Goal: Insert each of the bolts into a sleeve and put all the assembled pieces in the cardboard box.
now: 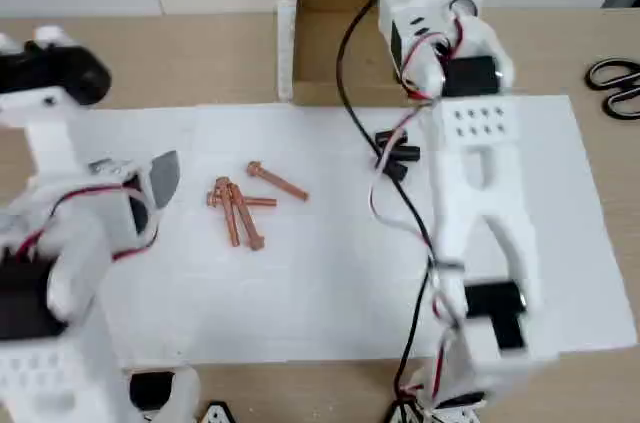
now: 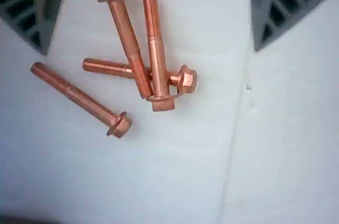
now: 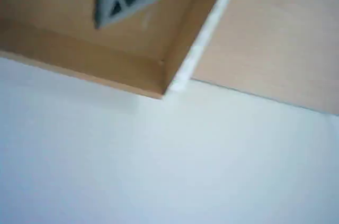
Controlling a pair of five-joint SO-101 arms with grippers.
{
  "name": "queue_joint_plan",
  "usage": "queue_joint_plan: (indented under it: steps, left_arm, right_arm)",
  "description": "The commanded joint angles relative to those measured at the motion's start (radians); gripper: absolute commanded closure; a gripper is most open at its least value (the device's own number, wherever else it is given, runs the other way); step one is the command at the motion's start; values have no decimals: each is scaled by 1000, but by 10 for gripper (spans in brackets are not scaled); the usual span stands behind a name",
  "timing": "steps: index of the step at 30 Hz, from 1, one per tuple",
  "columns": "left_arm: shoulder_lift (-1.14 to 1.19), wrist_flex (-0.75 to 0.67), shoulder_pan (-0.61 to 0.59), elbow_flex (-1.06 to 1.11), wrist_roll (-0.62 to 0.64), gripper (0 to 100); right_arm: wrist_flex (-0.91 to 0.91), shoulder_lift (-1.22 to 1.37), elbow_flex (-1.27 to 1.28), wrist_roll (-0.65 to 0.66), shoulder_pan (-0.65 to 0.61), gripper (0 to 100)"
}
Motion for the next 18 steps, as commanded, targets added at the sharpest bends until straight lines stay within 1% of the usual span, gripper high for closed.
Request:
queue_joint_plan:
  steps: [1,6,9,14,18]
  left_arm:
    - [-110,-8,-5,-38,-3,761]
    - [-262,0,-5,-30,-3,761]
    - [-365,-2,-5,41,-3,761]
    - [-546,-34,-5,240,-3,761]
    - [-704,-170,-5,496,-3,761]
  right_arm:
    - [185,-268,-54,12,-10,784]
    - [380,-515,-54,14,-10,784]
    - [499,-627,-51,14,-10,784]
    - [685,-746,-49,8,-10,784]
    - [799,-812,3,5,-13,784]
